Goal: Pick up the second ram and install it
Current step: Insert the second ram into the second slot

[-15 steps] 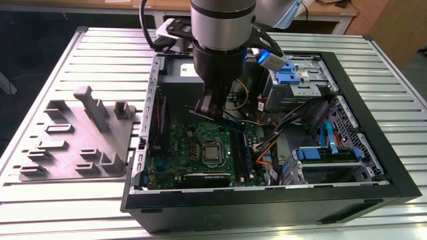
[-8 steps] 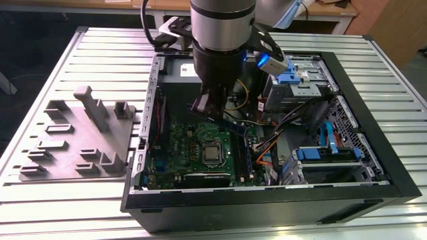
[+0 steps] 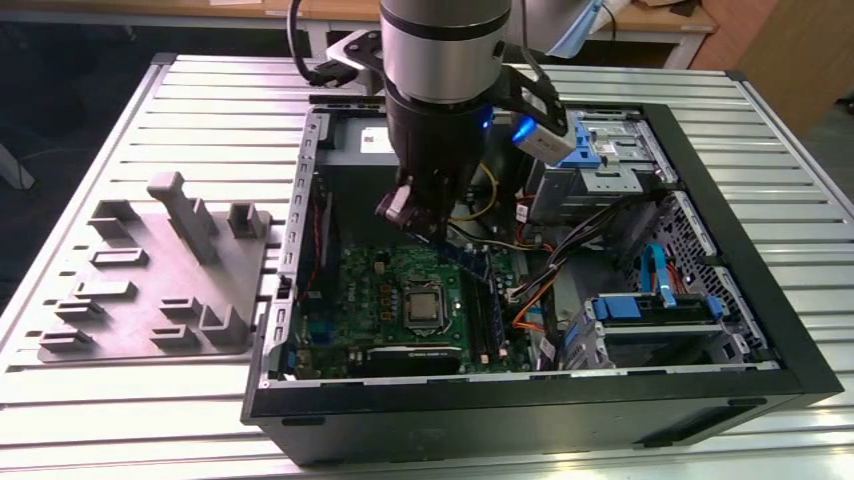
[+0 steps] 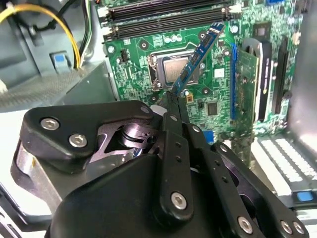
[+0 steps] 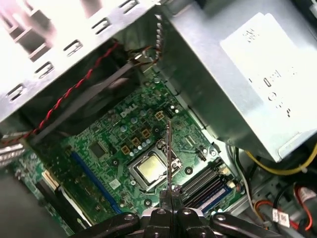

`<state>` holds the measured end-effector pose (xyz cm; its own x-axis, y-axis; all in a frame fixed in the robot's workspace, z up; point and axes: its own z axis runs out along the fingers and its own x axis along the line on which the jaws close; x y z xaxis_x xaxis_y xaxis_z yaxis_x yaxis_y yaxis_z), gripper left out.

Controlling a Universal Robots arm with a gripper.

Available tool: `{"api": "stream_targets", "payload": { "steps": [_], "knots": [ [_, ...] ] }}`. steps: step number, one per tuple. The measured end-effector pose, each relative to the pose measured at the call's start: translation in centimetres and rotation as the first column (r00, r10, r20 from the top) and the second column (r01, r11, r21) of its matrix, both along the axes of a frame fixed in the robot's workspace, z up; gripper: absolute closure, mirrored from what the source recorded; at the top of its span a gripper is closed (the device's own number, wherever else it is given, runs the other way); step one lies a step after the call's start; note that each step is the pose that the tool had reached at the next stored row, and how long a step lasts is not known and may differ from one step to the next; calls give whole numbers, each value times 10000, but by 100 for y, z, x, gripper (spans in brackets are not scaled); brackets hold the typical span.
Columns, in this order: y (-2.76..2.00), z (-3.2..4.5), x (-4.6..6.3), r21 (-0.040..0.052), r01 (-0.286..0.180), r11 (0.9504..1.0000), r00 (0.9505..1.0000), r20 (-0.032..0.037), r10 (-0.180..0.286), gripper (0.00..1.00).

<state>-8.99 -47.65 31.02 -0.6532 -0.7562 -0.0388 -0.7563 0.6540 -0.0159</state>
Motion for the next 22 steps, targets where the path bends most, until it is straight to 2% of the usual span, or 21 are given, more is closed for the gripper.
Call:
{"api": "stream_targets", "payload": {
  "steps": [3,5,8,11,14,17,22],
  "knots": [
    [0,-5,0,1,540,9985,9985,0,-540,89],
    [0,-9,0,1,909,9959,9959,1,-909,89],
    [0,-13,0,0,1445,9895,9895,0,-1445,89],
    [0,-18,0,0,1975,9803,9803,0,-1975,89],
    [0,-24,0,2,2517,9678,9678,1,-2517,89],
    [0,-30,0,1,3036,9528,9528,1,-3036,89],
    [0,-41,0,1,3895,9210,9210,1,-3895,89]
  ]
}}
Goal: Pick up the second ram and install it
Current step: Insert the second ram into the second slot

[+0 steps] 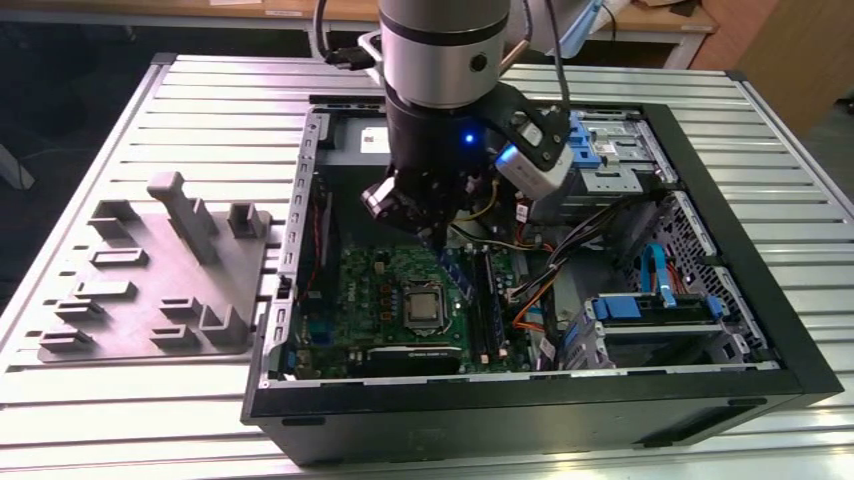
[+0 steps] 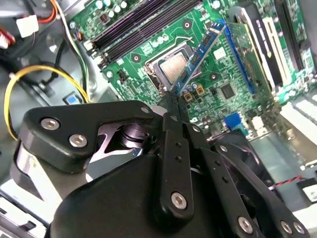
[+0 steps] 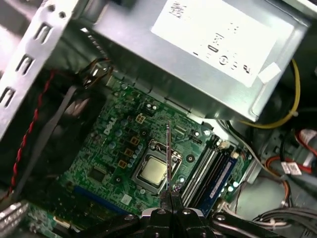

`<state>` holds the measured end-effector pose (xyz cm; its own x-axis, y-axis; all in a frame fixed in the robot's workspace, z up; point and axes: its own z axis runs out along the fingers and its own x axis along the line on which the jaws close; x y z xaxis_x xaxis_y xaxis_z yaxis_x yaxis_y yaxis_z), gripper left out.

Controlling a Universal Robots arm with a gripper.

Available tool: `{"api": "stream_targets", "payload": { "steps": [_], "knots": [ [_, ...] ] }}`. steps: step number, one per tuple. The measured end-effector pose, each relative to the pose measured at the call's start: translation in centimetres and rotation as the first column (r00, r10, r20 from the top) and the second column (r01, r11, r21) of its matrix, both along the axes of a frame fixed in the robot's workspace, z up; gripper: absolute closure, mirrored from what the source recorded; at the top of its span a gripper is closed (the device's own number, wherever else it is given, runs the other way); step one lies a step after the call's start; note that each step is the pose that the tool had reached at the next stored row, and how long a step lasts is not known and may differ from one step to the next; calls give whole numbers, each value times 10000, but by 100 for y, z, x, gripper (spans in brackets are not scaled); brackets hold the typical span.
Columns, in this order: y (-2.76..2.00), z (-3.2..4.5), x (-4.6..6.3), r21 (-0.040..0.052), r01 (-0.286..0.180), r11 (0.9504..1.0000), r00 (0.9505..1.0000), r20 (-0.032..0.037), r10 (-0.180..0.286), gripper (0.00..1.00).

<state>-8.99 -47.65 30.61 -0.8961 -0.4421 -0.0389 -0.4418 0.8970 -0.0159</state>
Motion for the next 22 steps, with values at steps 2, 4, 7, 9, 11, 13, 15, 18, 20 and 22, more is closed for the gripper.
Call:
{"api": "stream_targets", "payload": {
  "steps": [2,4,7,9,11,13,15,18,20,22],
  "knots": [
    [0,-5,0,0,354,9994,9994,0,-354,89],
    [0,-13,0,0,909,9959,9959,0,-909,89],
    [0,-21,0,0,1443,9895,9895,0,-1443,89],
    [0,-27,0,0,1804,9836,9836,0,-1804,89],
    [0,-34,0,1,2168,9762,9762,0,-2168,89],
    [0,-42,0,0,2517,9678,9678,0,-2517,89],
    [0,-49,0,0,2864,9581,9581,0,-2864,89],
    [0,-61,0,0,3392,9407,9407,0,-3392,89],
    [0,-69,0,0,3728,9279,9279,0,-3728,89],
    [0,-77,0,0,4053,9142,9142,0,-4053,89]
  ]
}}
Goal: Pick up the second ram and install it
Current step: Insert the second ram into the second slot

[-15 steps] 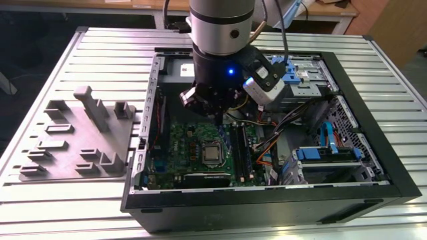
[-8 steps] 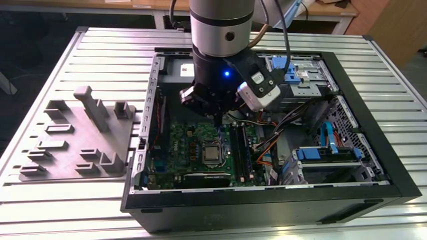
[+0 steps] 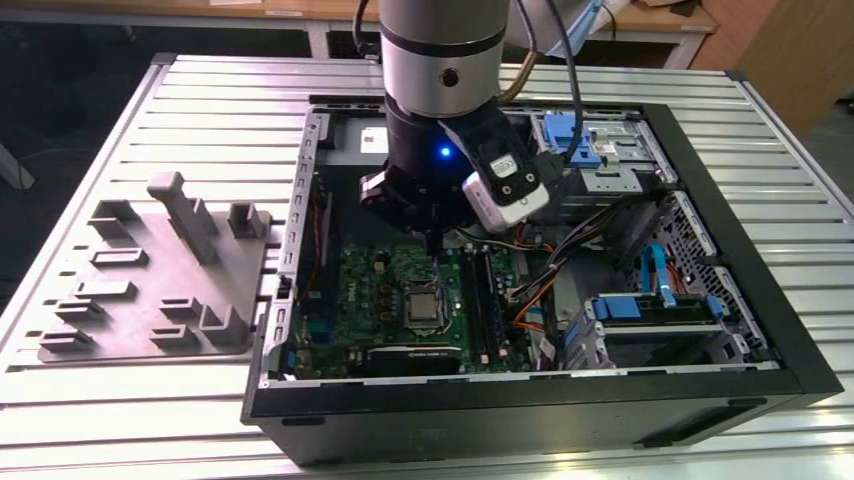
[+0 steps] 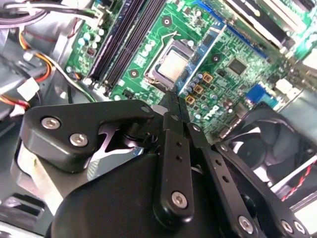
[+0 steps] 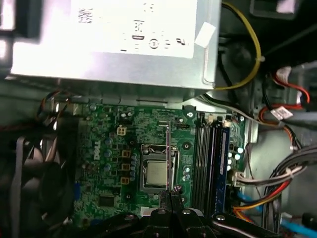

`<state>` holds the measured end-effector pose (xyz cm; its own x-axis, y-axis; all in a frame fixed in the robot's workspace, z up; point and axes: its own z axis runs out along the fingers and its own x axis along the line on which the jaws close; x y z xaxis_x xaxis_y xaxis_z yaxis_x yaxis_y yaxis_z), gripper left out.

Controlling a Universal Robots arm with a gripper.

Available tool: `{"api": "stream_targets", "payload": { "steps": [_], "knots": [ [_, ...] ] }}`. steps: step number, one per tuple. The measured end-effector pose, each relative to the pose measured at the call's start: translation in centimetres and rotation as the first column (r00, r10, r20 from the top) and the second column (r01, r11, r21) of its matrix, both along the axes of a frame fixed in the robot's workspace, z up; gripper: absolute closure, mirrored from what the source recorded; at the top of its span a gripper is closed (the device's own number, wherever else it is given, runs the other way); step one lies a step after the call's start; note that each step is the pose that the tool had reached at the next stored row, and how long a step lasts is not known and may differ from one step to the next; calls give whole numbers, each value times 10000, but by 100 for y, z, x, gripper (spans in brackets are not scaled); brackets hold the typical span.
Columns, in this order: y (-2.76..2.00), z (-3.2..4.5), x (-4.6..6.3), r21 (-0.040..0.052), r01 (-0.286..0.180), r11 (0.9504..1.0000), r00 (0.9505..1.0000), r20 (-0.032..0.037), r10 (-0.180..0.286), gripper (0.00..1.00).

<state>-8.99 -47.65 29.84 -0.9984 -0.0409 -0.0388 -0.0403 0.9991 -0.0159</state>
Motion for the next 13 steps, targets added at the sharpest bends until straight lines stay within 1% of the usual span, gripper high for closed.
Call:
{"api": "stream_targets", "payload": {
  "steps": [1,7,9,13],
  "knots": [
    [0,-1,0,-2,180,9998,9998,-1,-180,89],
    [1,-4,6,3,214,9998,9998,1,-214,89],
    [0,-6,48,1,213,9998,9998,0,-213,89],
    [0,-14,172,1,213,9998,9998,-1,-213,89]
  ]
}}
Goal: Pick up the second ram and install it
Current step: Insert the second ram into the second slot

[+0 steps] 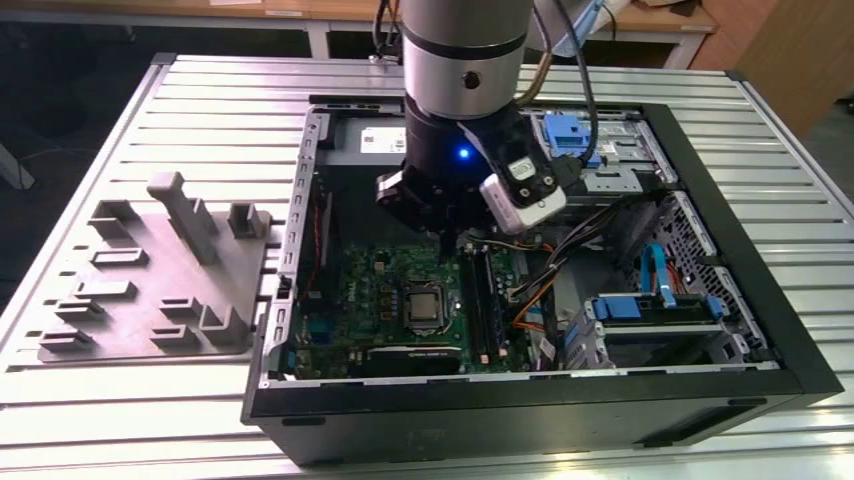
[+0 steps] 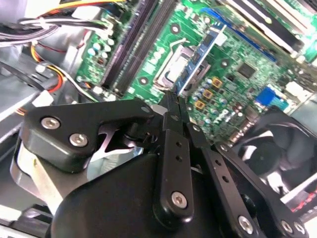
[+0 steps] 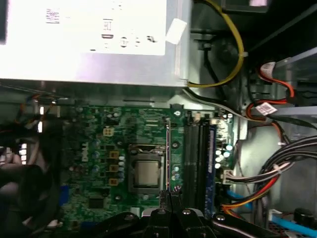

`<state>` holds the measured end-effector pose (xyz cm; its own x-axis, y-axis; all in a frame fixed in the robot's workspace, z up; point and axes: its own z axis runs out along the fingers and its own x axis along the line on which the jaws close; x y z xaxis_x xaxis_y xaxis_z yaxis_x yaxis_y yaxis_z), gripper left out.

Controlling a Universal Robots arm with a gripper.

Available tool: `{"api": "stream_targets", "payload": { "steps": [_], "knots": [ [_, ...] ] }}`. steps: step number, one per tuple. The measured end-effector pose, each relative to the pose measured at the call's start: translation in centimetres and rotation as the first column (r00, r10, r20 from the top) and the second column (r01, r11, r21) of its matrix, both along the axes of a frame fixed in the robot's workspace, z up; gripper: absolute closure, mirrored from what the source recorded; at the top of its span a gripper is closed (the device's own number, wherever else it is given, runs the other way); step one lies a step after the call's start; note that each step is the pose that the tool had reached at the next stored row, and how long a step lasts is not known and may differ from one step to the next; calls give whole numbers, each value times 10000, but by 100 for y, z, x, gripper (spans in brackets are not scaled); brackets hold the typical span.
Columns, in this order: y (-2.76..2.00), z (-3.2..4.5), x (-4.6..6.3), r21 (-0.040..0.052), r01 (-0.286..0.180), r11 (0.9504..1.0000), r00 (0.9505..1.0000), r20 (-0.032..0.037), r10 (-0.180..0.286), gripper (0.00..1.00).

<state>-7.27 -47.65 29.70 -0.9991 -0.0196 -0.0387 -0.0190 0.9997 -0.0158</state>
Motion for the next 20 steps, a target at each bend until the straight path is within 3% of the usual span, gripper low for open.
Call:
{"api": "stream_targets", "payload": {
  "steps": [6,20],
  "knots": [
    [0,-25,175,1,-1,10000,10000,1,1,89],
    [0,-82,253,0,-1,10000,10000,-5,1,89]
  ]
}}
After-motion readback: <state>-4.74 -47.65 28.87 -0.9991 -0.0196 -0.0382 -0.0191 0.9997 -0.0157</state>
